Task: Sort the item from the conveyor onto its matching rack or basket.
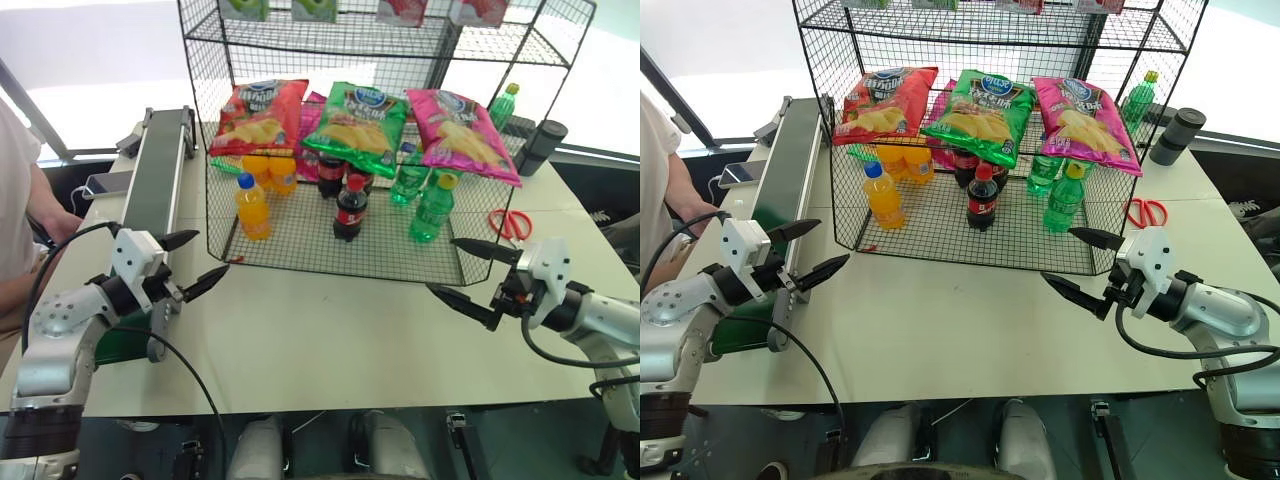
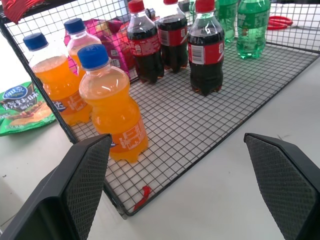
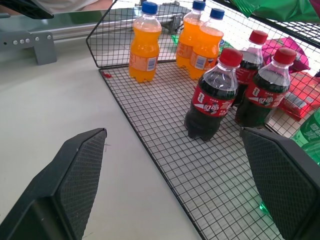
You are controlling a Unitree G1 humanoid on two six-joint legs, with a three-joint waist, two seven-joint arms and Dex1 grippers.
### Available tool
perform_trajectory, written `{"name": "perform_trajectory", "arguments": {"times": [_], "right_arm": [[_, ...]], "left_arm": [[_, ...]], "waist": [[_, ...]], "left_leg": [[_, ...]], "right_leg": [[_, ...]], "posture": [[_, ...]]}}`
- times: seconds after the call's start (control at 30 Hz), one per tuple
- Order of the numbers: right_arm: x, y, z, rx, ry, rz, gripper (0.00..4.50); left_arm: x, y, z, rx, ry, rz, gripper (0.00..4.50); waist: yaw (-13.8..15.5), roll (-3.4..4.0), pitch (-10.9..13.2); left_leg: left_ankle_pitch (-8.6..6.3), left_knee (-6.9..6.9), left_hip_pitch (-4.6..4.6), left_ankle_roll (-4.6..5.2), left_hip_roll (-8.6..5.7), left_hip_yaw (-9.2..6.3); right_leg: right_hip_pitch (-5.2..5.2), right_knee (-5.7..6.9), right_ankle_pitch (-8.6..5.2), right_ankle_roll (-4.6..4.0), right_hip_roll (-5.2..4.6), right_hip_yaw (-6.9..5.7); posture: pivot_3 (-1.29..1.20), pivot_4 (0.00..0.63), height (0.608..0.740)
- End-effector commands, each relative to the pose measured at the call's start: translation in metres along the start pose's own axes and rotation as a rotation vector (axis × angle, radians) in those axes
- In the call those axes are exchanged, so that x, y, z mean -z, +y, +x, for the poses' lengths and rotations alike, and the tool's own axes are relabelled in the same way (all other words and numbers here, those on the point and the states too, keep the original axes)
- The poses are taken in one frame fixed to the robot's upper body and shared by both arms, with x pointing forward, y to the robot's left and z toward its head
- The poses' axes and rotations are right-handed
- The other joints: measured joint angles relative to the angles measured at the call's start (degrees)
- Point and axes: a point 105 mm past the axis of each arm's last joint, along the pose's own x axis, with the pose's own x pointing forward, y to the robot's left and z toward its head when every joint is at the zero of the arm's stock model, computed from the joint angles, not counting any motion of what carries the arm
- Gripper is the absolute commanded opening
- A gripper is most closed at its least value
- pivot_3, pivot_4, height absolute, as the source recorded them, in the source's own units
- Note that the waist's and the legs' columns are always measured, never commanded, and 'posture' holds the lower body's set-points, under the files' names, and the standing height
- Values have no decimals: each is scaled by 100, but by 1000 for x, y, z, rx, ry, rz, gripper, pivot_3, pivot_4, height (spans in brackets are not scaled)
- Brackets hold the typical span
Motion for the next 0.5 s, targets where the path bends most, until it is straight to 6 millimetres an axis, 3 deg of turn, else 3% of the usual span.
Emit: {"name": "perform_trajectory", "arguments": {"times": [0.03, 0.5], "right_arm": [[-7, -1, 0, -1, -15, -38, 4449], [-7, 0, 5, -9, -16, -46, 4449]], "left_arm": [[-7, 4, 0, -14, -14, 38, 4500], [-9, 5, 4, -15, -27, 54, 4500]], "waist": [[0, 0, 0], [-1, 0, 0]], "left_leg": [[0, 0, 0, 0, 0, 0], [0, 0, 1, 0, 0, 0]], "right_leg": [[0, 0, 0, 0, 0, 0], [0, 1, 0, 0, 0, 0]], "posture": [[0, 150, 740], [0, 150, 740]]}}
